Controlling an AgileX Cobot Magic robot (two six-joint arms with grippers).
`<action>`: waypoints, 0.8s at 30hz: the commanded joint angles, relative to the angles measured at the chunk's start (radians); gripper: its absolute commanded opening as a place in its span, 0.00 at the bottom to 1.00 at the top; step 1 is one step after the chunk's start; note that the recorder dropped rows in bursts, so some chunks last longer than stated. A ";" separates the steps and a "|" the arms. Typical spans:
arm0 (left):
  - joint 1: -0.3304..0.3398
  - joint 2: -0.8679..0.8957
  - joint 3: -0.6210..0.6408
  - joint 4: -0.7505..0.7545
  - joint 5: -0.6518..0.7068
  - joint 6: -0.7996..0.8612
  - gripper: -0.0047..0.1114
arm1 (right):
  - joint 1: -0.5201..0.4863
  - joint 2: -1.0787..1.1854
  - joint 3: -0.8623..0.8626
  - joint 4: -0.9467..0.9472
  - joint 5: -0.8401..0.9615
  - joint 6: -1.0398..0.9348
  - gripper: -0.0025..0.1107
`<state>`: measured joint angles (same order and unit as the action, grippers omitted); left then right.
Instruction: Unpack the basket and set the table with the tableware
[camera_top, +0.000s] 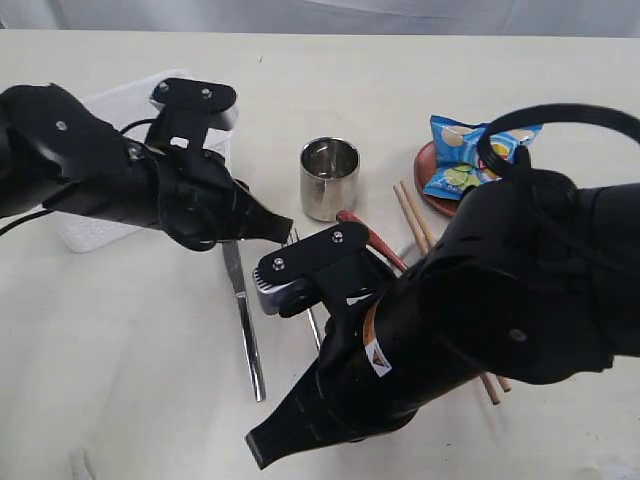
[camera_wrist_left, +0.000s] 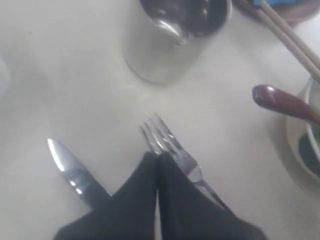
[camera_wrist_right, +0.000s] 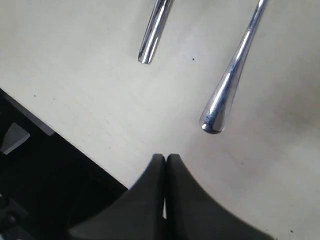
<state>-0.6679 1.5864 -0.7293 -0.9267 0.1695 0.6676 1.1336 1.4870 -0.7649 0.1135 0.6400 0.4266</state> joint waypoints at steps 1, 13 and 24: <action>0.078 0.045 0.060 0.039 -0.037 -0.044 0.04 | -0.004 -0.008 -0.002 -0.003 0.024 -0.023 0.03; 0.150 0.204 0.033 0.041 -0.055 -0.024 0.04 | -0.004 -0.008 -0.002 -0.003 0.022 -0.031 0.03; 0.150 0.305 -0.057 0.039 0.075 -0.017 0.04 | -0.004 -0.008 -0.002 -0.003 0.022 -0.031 0.03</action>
<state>-0.5197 1.8532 -0.7895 -0.8874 0.1522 0.6436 1.1336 1.4855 -0.7649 0.1135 0.6552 0.4043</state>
